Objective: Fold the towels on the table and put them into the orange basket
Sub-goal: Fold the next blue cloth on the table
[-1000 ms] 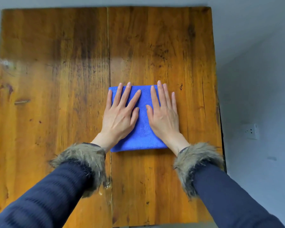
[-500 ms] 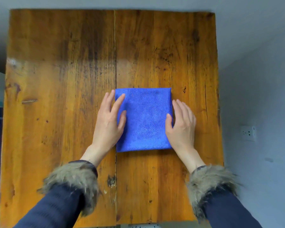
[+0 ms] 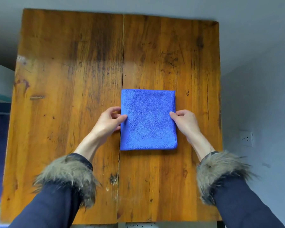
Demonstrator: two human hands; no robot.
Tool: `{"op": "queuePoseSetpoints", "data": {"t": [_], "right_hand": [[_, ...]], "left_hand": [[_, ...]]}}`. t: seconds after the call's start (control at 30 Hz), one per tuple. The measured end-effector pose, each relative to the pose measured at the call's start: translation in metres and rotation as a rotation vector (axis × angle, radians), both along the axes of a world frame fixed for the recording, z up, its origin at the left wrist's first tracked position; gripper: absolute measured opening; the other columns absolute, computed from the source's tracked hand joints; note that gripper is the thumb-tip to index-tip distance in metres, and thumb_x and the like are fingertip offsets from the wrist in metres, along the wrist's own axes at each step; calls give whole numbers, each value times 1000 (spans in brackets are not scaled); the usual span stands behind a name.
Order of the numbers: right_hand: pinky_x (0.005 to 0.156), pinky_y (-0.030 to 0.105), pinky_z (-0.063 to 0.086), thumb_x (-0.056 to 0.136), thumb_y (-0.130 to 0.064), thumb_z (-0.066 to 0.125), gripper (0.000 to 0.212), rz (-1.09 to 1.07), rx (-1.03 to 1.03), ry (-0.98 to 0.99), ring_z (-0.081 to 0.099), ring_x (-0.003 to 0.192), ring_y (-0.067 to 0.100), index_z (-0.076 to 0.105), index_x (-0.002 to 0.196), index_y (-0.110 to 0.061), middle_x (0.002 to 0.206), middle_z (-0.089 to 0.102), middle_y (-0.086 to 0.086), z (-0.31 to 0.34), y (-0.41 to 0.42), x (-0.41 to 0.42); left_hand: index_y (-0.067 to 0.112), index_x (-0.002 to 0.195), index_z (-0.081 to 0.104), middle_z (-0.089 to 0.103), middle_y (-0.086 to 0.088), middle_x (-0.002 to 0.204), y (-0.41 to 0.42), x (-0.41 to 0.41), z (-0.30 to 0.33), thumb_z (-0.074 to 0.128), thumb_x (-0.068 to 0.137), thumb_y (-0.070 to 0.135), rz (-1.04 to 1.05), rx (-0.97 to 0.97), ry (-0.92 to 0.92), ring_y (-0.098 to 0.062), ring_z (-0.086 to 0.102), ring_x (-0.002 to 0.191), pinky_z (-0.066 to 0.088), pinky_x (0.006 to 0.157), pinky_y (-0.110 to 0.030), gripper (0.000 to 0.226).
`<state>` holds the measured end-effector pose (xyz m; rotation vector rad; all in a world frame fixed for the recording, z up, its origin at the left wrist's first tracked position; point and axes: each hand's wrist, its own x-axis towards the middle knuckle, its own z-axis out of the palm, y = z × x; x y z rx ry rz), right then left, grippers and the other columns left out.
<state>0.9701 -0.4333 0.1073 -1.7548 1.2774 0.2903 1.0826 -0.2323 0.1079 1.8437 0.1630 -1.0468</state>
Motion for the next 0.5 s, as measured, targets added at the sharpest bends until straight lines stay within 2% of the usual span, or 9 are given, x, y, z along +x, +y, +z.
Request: {"op": "queuePoseSetpoints", "data": {"t": [0.07, 0.1, 0.17, 0.27, 0.37, 0.43, 0.5], "right_hand": [[76, 33, 45, 89, -29, 61, 38, -13, 91, -28, 58, 75, 22, 64, 96, 8, 85, 66, 9, 2, -4, 2], [73, 30, 42, 89, -28, 61, 35, -14, 134, -29, 54, 71, 17, 66, 94, 6, 78, 63, 4, 3, -6, 3], [76, 32, 43, 88, -26, 62, 26, -6, 175, -31, 54, 74, 15, 66, 89, 0, 76, 61, -4, 4, -9, 3], [87, 39, 48, 87, -23, 63, 27, 19, 179, -83, 61, 89, 19, 63, 96, 3, 88, 64, 0, 4, -11, 3], [79, 32, 52, 88, -17, 62, 18, -37, 339, -115, 62, 88, 15, 54, 102, -10, 93, 63, -1, 7, -14, 2], [74, 29, 51, 89, -14, 61, 20, -67, 442, -111, 64, 88, 14, 57, 108, -9, 100, 67, 2, 9, -16, 0], [70, 29, 50, 89, -14, 61, 20, -61, 475, -108, 64, 87, 14, 61, 108, -10, 103, 68, 4, 13, -14, -2]], "left_hand": [[20, 118, 49, 53, 1, 82, -4, -2, 0, 63, 86, 12, -31, 17, -19, -6, 55, 74, 44, 62, -20, 36], [22, 117, 48, 52, 2, 80, -6, -3, 0, 64, 85, 11, -30, 24, -27, -6, 53, 72, 42, 60, -19, 37], [21, 116, 47, 51, 1, 77, -9, -4, -1, 65, 84, 9, -10, 27, -33, -8, 53, 70, 42, 57, -20, 38], [21, 116, 48, 53, 0, 76, -11, -4, -1, 63, 85, 6, 10, 26, -30, -10, 56, 71, 43, 55, -19, 38], [23, 116, 49, 54, -1, 78, -9, -6, 1, 61, 86, 5, 27, 9, 1, -10, 58, 72, 45, 54, -23, 37], [23, 114, 49, 53, 0, 77, -7, -9, 4, 60, 87, 4, 34, 2, 35, -10, 59, 71, 47, 51, -24, 35], [23, 114, 49, 53, -1, 77, -2, -13, 8, 59, 87, 3, 50, -25, 82, -12, 60, 74, 50, 58, -28, 35]]}}
